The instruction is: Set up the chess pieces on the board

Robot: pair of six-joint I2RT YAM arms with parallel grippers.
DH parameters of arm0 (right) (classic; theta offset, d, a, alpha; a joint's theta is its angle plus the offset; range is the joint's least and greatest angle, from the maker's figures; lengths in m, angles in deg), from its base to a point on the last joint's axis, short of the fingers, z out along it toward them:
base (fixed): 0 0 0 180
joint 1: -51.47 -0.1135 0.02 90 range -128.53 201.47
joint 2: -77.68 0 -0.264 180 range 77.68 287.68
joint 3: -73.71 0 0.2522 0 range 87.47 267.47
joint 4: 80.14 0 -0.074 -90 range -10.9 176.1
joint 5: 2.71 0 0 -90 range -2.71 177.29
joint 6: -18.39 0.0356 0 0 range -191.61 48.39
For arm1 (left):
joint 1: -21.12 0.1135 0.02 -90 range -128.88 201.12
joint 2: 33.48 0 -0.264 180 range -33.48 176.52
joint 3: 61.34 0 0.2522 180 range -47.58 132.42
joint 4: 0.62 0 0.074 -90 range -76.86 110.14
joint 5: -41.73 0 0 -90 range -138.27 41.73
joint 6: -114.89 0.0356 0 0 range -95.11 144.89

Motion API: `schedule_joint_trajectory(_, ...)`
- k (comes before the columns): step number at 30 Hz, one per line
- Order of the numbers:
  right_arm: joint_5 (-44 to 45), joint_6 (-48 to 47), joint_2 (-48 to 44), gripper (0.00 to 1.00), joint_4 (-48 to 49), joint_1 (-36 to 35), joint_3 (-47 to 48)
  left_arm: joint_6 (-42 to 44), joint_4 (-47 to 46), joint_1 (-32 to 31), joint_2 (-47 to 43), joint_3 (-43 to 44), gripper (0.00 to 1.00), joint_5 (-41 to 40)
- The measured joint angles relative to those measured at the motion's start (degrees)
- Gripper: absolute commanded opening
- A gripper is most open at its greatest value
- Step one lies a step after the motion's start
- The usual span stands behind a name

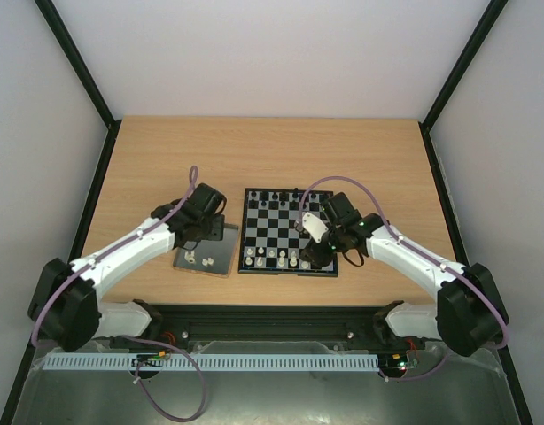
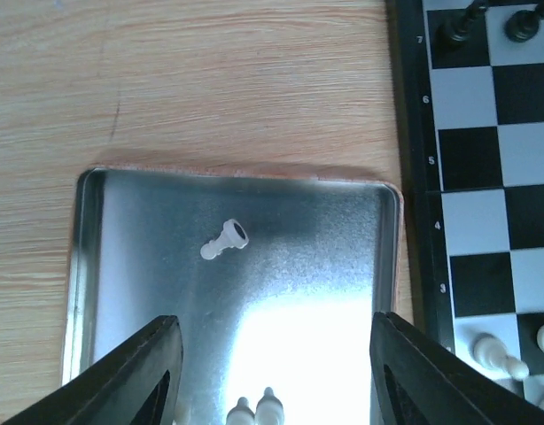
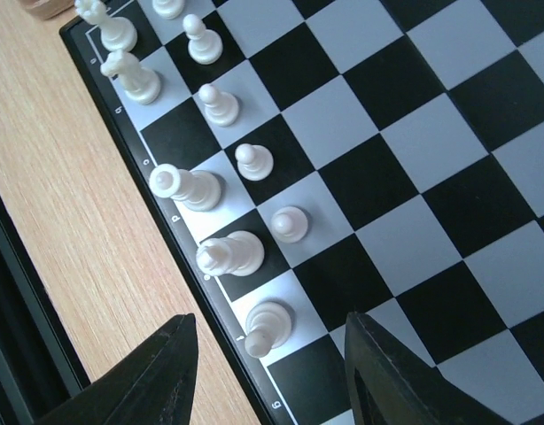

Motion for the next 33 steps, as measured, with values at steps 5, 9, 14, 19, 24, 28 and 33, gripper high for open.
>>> schedule_joint_trajectory(5,-1.60,0.92,-2.51,0.47,0.20,0.70,0.00,0.02,-0.02,2.62,4.17,1.88,0.62,4.35)
schedule_joint_trajectory(9,-2.56,1.36,-4.33,0.47,0.70,0.83,-0.04,-0.55,0.46,3.34,5.03,2.19,0.51,8.41)
schedule_joint_trajectory(14,-2.23,1.66,-6.45,0.47,1.84,1.36,-1.60,-1.66,4.44,2.89,5.88,2.40,0.45,10.86)
schedule_joint_trajectory(19,-1.11,1.73,-10.03,0.47,2.58,2.12,-2.19,-3.63,9.77,2.19,5.99,2.38,0.39,9.29)
schedule_joint_trajectory(24,-1.07,1.84,-10.75,0.48,2.82,2.19,-2.19,-5.25,11.61,2.14,6.51,1.81,0.35,8.37)
schedule_joint_trajectory(28,-1.09,1.81,-10.71,0.48,2.84,2.19,-2.23,-5.79,11.54,2.14,8.50,1.81,0.34,8.31)
schedule_joint_trajectory(33,-0.66,1.73,-10.73,0.48,3.19,2.19,-2.69,-5.81,11.65,2.14,10.69,1.79,0.31,8.02)
